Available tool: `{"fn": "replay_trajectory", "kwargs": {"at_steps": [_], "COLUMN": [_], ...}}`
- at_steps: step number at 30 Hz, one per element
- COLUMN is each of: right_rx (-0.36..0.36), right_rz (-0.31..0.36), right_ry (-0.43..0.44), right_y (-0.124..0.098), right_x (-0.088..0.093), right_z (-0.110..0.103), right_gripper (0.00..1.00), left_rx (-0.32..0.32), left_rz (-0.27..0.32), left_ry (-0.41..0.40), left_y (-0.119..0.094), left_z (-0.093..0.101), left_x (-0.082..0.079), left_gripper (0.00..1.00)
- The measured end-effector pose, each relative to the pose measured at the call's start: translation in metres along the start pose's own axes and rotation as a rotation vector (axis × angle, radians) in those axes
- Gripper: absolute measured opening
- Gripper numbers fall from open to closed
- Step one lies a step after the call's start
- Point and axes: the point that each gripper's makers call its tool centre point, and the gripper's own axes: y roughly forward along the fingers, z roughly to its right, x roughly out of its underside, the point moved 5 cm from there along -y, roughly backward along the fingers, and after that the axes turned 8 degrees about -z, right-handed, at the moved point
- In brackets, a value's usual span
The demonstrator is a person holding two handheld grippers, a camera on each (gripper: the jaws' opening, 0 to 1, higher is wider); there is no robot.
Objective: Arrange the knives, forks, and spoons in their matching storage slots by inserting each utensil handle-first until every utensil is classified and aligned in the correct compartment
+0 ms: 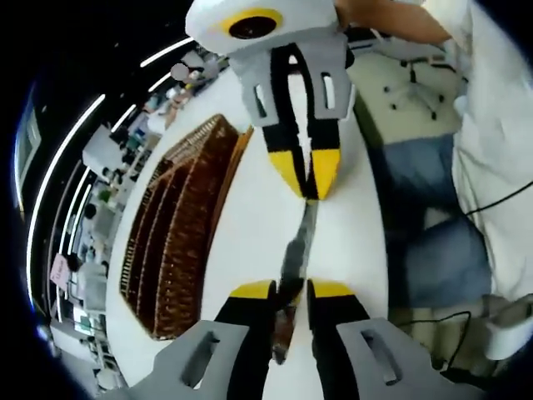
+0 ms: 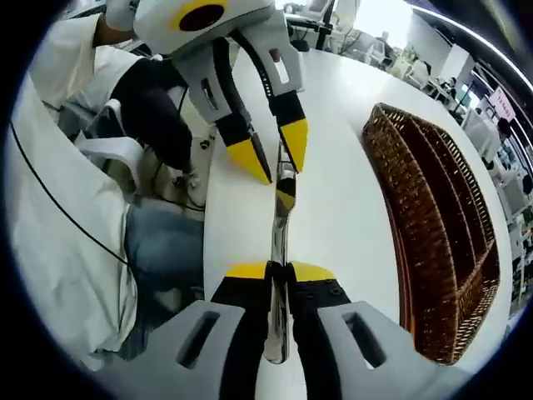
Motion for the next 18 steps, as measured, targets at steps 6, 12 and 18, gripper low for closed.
{"fn": "replay_trajectory", "kwargs": {"at_steps": [6,12,18], "right_rx": [0.045,0.073,0.102], "right_rz": [-0.016,-0.017,-0.02], "right_ry": [-0.037,-0.059,-0.085], "right_y": [-0.003,-0.005,-0.007], "right_x": [0.0,0.002,0.002], "right_z": [-0.01,-0.019,-0.026], "right_gripper": [0.07,0.07,0.07], "left_rx": [0.138,0.2,0.253], "left_rz": [-0.001,-0.059,-0.123], "left_ry": [-0.135,-0.164,-0.182], "left_y": [0.0,0.012,0.013], "left_z": [-0.001,-0.005,-0.006], "left_x": [-0.003,0.001,-0.002], "left_gripper": [0.15,0.15,0.12]}}
